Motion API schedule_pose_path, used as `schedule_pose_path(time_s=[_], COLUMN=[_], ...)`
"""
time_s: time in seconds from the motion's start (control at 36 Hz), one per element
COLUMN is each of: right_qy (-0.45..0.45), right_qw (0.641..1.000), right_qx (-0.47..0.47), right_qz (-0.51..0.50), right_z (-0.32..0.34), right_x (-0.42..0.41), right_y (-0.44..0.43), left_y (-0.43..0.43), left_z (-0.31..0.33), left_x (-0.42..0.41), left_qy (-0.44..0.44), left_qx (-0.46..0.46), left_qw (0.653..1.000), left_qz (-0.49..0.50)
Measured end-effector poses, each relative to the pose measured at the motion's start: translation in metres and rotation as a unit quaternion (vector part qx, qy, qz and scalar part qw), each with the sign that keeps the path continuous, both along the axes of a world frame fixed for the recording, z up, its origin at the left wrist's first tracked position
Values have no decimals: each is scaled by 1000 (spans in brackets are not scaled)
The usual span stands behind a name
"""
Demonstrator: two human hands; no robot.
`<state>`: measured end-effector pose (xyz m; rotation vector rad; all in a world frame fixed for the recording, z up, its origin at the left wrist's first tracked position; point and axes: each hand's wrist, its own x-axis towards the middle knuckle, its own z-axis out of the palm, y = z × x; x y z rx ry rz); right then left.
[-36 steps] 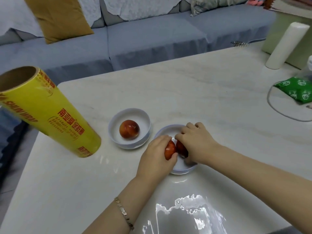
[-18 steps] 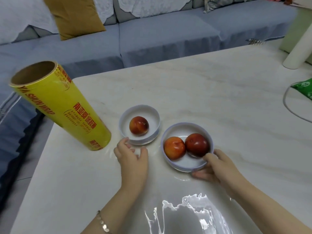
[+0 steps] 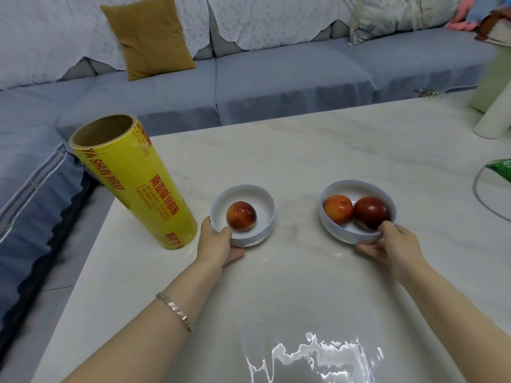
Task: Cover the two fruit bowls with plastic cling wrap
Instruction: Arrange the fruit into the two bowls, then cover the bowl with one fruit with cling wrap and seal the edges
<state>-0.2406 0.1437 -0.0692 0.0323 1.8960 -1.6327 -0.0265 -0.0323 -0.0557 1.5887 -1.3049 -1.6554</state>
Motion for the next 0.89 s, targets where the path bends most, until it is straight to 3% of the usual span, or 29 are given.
schedule_pose_path(time_s=[0.17,0.33,0.5,0.61,0.67,0.75,0.89], right_qy=[36,-76,27,59,69,96,154], right_qw=[999,993,983,964,953,936,902], right_qx=[15,12,3,3,-2,-8,-25], right_qz=[-13,88,181,261,294,339,403], right_z=[-6,0,23,38,47,62,88], right_x=[23,79,97,104,109,117,134], right_y=[0,-5,-30,-53,-63,-78,-98], left_y=[9,30,34,-1,-28,-65,-92], left_z=[-7,3,9,25,43,69,72], left_x=[25,50,83,101,106,103,91], left_qy=[-9,-26,-54,-103,-84,-32,17], left_qx=[14,15,20,-92,-184,-299,-295], left_qw=[999,993,987,989,979,954,955], left_qz=[-43,-114,-148,-48,1,-7,8])
